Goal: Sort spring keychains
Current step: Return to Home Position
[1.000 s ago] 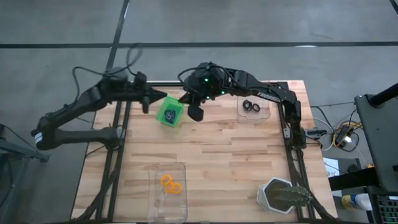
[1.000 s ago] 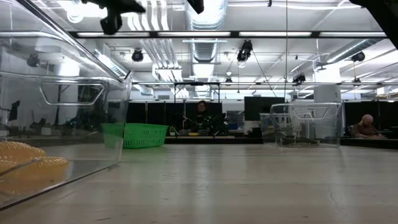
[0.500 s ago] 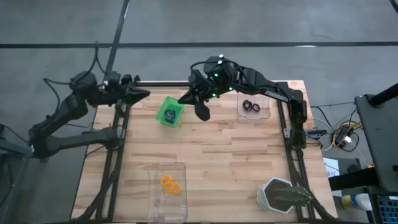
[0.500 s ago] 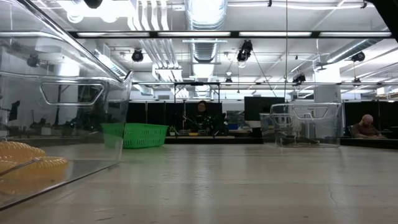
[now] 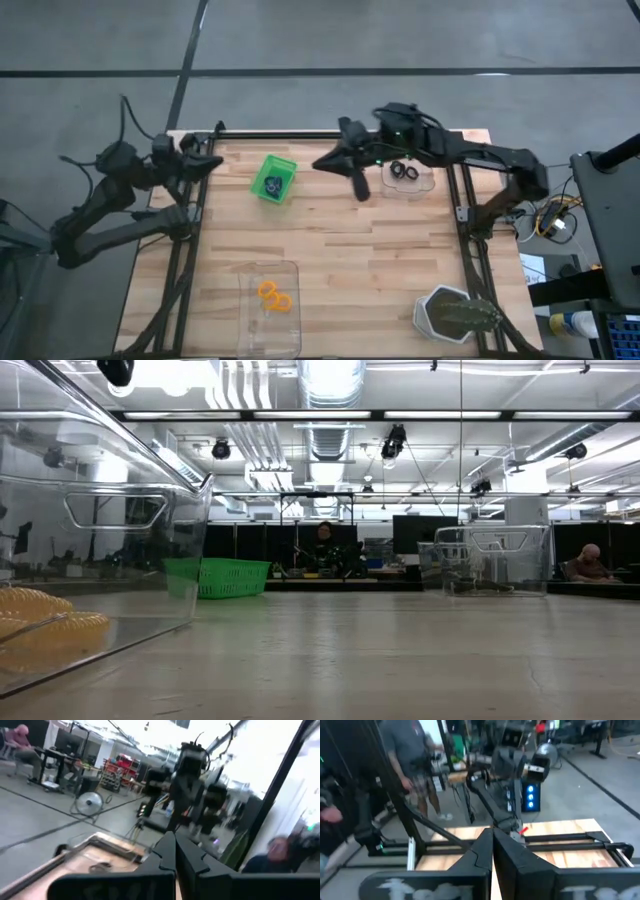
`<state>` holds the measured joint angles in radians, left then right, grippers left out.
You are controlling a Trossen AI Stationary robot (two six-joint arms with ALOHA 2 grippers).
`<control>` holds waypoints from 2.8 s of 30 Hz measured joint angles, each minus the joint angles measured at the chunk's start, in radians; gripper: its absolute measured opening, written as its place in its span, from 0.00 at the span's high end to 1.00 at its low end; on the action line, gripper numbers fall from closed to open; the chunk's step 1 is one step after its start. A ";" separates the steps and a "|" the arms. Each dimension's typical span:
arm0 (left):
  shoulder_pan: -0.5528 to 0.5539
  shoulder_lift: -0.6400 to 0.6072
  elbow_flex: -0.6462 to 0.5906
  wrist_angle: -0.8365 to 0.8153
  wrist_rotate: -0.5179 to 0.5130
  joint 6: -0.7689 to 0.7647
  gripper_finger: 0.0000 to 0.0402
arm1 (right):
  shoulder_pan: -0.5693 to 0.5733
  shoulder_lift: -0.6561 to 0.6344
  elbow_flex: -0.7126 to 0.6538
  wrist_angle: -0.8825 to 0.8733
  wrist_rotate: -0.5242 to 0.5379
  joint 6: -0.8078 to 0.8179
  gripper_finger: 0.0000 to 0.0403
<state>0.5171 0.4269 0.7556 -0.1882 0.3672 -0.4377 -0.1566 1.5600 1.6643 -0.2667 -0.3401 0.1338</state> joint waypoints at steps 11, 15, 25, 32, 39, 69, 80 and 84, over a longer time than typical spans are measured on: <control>0.000 -0.092 -0.140 -0.069 0.000 0.150 1.00 | -0.005 -0.373 -0.479 0.034 0.115 -0.072 0.98; 0.000 -0.127 -0.168 -0.040 0.001 0.164 1.00 | -0.003 -0.483 -0.631 0.130 0.112 -0.024 0.98; 0.000 -0.207 -0.252 -0.057 0.049 0.208 1.00 | -0.003 -0.696 -0.916 0.178 0.116 -0.005 0.98; 0.000 -0.291 -0.345 -0.057 0.064 0.185 1.00 | -0.003 -0.797 -1.101 0.283 0.160 0.082 0.98; 0.000 -0.418 -0.402 -0.026 0.102 0.199 1.00 | -0.003 -0.925 -1.312 0.573 0.111 0.087 0.98; -0.006 -0.425 -0.747 0.383 -0.081 -0.028 1.00 | -0.003 -1.254 -1.655 0.748 0.025 0.130 0.98; -0.006 -0.425 -0.747 0.304 -0.126 0.044 1.00 | -0.003 -1.252 -1.655 0.691 0.055 0.125 0.98; -0.006 -0.425 -0.747 0.297 -0.126 0.036 1.00 | -0.003 -1.244 -1.655 0.682 0.055 0.128 0.98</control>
<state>0.5114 0.0021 0.0082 0.1085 0.2413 -0.4019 -0.1600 0.3164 0.0090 0.4150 -0.2855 0.2615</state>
